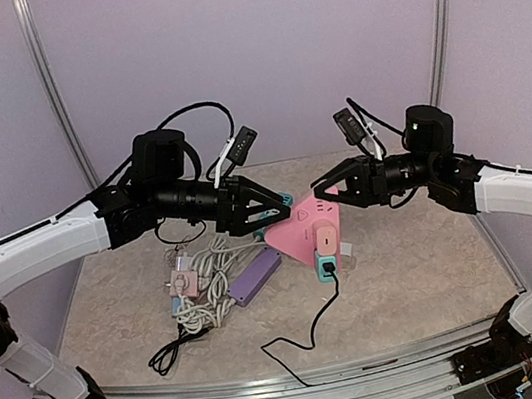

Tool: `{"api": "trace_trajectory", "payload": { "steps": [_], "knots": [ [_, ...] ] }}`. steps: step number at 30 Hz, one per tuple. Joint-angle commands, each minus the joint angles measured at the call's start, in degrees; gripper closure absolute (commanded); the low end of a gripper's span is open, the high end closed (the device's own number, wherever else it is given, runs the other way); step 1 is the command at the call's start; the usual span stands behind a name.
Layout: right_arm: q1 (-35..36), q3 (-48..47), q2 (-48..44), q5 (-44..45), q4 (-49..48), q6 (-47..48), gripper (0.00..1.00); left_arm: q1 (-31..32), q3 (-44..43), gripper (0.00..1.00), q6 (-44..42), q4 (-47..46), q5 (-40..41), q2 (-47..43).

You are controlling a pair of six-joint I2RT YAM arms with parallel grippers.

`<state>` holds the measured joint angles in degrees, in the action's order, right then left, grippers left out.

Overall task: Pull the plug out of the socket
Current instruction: Remove the plug from the socket.

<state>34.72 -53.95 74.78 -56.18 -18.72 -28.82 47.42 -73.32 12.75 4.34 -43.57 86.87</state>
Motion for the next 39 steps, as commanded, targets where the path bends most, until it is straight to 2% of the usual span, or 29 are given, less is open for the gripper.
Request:
{"api": "trace_trajectory", "payload": {
  "steps": [1,4,13,20,27,32,39],
  "knots": [
    [0.65,-2.31,0.89,-1.76,1.59,1.22,1.0,0.59,-3.26,0.3,-1.81,2.97,-3.06,2.44],
    [0.84,-2.57,1.46,-1.65,2.59,2.14,1.0,1.1,-4.35,0.36,-2.36,4.07,-3.97,3.9],
    [1.48,-3.92,2.88,-2.11,4.79,3.69,1.0,1.77,-6.9,0.37,-3.32,6.3,-5.05,7.03],
    [1.85,-4.63,3.53,-1.85,6.77,5.28,1.0,2.2,-9.28,0.51,-4.31,8.36,-5.64,9.56],
    [1.93,-5.23,3.82,-1.78,7.43,5.88,1.0,2.24,-9.05,0.55,-4.21,9.24,-5.67,10.28],
    [1.93,-5.46,4.13,-1.96,7.64,6.12,1.0,2.33,-8.81,0.64,-4.22,9.46,-5.49,10.42],
    [1.93,-5.47,4.39,-1.38,7.88,6.31,1.0,2.32,-8.71,0.87,-4.4,9.8,-6.08,10.42]
  ]
}}
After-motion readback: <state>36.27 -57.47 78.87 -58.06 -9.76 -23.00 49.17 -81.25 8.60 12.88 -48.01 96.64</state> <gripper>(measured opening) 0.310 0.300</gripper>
